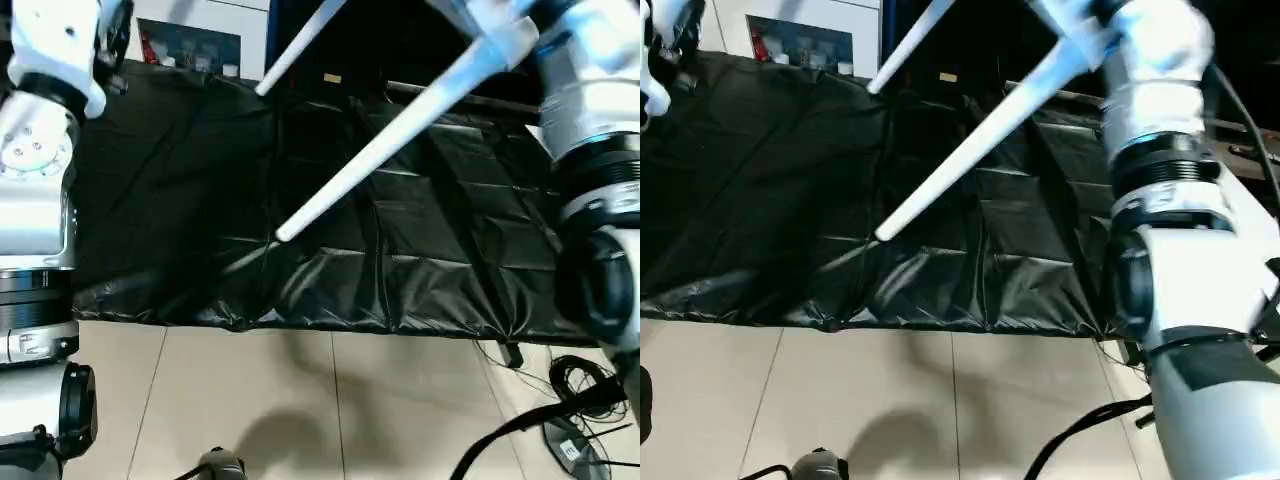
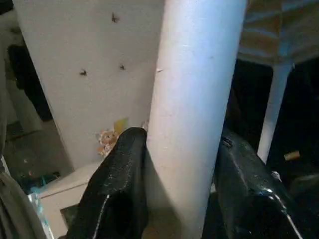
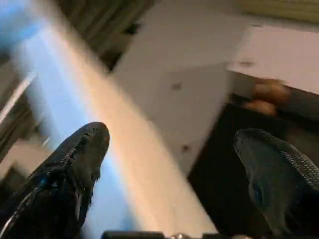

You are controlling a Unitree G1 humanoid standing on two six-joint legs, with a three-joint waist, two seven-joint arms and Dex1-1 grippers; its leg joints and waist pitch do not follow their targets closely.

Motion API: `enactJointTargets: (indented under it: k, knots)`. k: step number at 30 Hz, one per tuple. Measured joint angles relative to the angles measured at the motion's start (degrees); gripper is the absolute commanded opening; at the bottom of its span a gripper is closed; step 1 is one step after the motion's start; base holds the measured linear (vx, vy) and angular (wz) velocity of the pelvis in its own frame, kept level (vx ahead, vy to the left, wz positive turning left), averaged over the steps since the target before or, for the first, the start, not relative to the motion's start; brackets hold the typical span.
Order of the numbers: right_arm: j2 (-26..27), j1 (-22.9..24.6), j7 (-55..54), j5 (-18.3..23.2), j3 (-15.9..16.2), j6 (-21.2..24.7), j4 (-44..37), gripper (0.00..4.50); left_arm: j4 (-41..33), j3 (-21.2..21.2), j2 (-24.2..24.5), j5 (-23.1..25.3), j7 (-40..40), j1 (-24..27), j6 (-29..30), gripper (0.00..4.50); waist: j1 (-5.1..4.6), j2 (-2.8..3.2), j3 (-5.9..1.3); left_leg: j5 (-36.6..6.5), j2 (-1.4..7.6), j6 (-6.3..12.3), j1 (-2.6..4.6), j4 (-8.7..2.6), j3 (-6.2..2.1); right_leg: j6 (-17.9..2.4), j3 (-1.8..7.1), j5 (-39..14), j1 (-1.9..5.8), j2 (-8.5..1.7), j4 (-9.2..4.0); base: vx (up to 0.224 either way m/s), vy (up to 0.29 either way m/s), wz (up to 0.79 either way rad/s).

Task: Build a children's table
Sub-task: Flip table

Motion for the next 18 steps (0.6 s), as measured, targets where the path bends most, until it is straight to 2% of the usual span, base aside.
enactJointTargets:
  k: [3,5,7,9,12,14,17,18]
  knots:
    - [-2.4,0.9,0.6,5.1,-4.8,4.4,-0.5,4.5,1.4,0.1,0.2,-0.1,-0.3,1.0,-0.9,1.78,0.05,-0.12,-0.04,0.0,0.02,0.0,0.0,0.0,0.03,0.0,-0.03,0.0,0.0,0.01,0.0,0.0,0.0,0.0]
    - [-2.9,3.9,4.8,9.4,-7.3,9.0,-2.7,4.5,2.4,0.1,0.3,-0.4,-0.3,1.5,-1.3,1.72,0.01,-0.24,-0.14,0.0,0.05,0.0,0.02,0.01,0.01,0.0,-0.04,0.0,0.04,0.04,-0.02,0.0,0.0,0.0]
    - [-2.7,8.3,9.8,13.4,-8.8,14.4,-5.0,4.5,3.6,0.3,0.3,-0.7,-0.3,1.8,-1.8,1.67,-0.05,-0.25,-0.14,0.0,0.1,0.0,0.02,0.07,-0.01,0.0,-0.07,0.1,0.08,0.06,-0.02,0.0,0.0,0.0]
    - [-2.3,15.1,14.4,17.9,-10.4,20.4,-8.1,4.5,5.4,0.3,0.4,-1.2,-1.0,1.8,-3.6,1.65,0.25,-0.25,-0.15,0.0,0.13,0.01,0.04,0.15,-0.03,0.0,-0.17,0.1,0.24,0.06,-0.05,0.0,0.0,0.0]
    - [-1.4,20.8,15.6,19.1,-10.8,23.2,-8.6,4.5,8.0,0.8,0.7,-1.9,-1.6,1.9,-5.7,1.64,0.32,0.1,-0.01,0.0,0.12,-0.02,0.01,0.14,-0.01,0.0,-0.13,0.2,0.15,0.02,-0.04,0.0,0.0,0.0]
    - [-0.8,23.1,15.9,19.1,-10.7,23.8,-9.1,4.5,9.6,0.9,0.8,-2.5,-2.3,1.9,-7.1,1.63,0.34,0.13,-0.02,0.0,0.15,-0.03,0.07,0.12,-0.04,0.0,-0.18,0.2,0.19,0.02,-0.02,0.0,0.0,0.0]
    - [0.2,26.7,16.0,18.7,-9.2,24.9,-11.7,4.5,11.6,0.9,0.7,-3.8,-4.0,2.1,-8.5,1.63,0.39,0.22,-0.04,0.0,0.16,-0.04,0.11,0.07,-0.06,-0.1,-0.21,0.2,0.21,0.02,-0.02,0.0,0.0,0.0]
    - [0.4,28.9,15.9,17.2,-7.3,25.7,-13.7,4.5,12.6,0.9,0.7,-4.6,-5.1,2.6,-9.6,1.63,0.41,0.26,-0.12,0.0,0.15,-0.04,0.18,0.08,-0.07,-0.1,-0.2,0.2,0.29,0.02,-0.03,0.0,0.0,0.0]
